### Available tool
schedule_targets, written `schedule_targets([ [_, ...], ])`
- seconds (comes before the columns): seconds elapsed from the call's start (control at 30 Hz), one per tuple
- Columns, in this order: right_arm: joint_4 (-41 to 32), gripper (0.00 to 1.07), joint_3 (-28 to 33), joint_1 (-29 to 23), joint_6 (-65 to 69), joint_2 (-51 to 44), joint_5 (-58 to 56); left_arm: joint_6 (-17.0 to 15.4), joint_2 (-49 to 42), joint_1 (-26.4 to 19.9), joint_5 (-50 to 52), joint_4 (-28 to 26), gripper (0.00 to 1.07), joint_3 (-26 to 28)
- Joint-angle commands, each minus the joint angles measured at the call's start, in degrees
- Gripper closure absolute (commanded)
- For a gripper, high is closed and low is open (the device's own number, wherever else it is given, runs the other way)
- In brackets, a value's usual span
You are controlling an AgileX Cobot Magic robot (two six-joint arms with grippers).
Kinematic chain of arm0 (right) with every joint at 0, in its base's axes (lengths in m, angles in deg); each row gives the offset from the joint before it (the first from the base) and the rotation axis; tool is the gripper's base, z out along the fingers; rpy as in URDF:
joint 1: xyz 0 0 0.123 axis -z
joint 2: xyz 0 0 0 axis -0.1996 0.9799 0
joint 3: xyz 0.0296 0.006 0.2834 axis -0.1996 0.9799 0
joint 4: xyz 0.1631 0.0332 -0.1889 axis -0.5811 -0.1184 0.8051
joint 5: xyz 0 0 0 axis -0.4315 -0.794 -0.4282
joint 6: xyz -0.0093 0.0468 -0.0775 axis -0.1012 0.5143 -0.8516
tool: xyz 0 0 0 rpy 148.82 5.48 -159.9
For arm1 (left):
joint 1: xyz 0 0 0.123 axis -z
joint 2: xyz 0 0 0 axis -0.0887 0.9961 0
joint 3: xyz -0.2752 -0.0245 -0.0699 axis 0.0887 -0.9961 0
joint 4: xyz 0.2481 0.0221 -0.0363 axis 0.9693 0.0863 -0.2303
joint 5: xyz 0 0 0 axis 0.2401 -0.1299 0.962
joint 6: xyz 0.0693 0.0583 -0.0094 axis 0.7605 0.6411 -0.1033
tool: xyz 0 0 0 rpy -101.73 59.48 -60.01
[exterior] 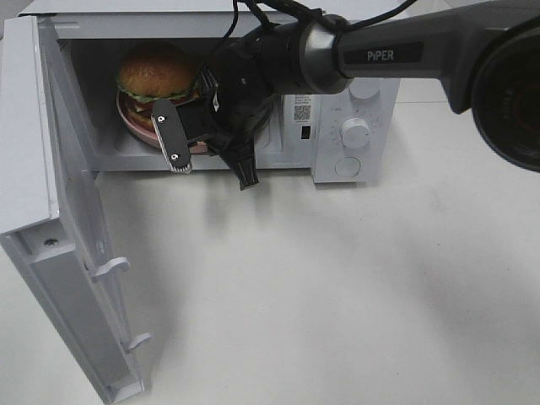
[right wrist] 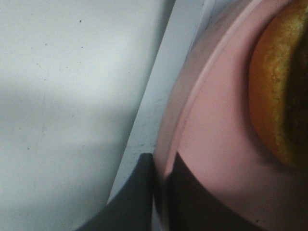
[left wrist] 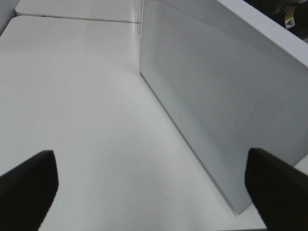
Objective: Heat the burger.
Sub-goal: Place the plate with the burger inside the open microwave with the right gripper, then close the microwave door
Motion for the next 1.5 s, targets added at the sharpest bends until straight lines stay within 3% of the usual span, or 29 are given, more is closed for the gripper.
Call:
schedule_targets([
  [0.03,-1.1,1.03,-3.6,0.3,0.7,0.8,2.9,0.1,-0.9,0.0,0.5,0.0,0.09,-0.2],
  [0.27,-1.1,1.01,-4.0,0.3,1.7,1.5,2.5,0.1,-0.9,0.0,0.5,0.0,0.09,-0.2],
  [0.43,-0.9,0.94,-4.0,0.3,5.3,1.6,2.2,0.1,-0.9,0.0,0.5,0.0,0.09,-0.2],
  [0.5,-0.9,0.82,-4.0,0.3,5.3,1.6,1.5,0.1,-0.9,0.0,0.5,0.0,0.09,-0.2],
  [0.6,-0.7,0.78,-4.0,0.3,5.3,1.6,1.3,0.1,-0.9,0.0,0.5,0.0,0.09,-0.2],
  [0.67,-0.6,0.66,-3.9,0.3,5.3,1.4,0.5,0.1,-0.9,0.0,0.5,0.0,0.09,-0.2],
  [0.77,-0.5,0.64,-3.5,0.3,5.3,1.0,0.7,0.1,-0.9,0.0,0.5,0.0,0.09,-0.2],
  [1.1,1.0,0.48,3.8,0.3,5.5,-4.1,1.9,0.1,-0.9,0.0,0.5,0.0,0.09,-0.2],
  [1.17,0.8,0.35,7.7,0.3,7.3,-6.4,5.2,0.1,-0.9,0.0,0.5,0.0,0.09,-0.2],
  [1.2,0.8,0.35,7.7,0.3,7.3,-6.4,5.2,0.1,-0.9,0.0,0.5,0.0,0.09,-0.2],
  [1.27,0.8,0.25,10.6,0.3,8.9,-8.4,7.9,0.1,-0.9,0.0,0.5,0.0,0.09,-0.2],
  [1.5,1.1,0.24,16.4,0.3,10.3,-12.3,9.2,0.1,-0.9,0.0,0.5,0.0,0.09,-0.2],
])
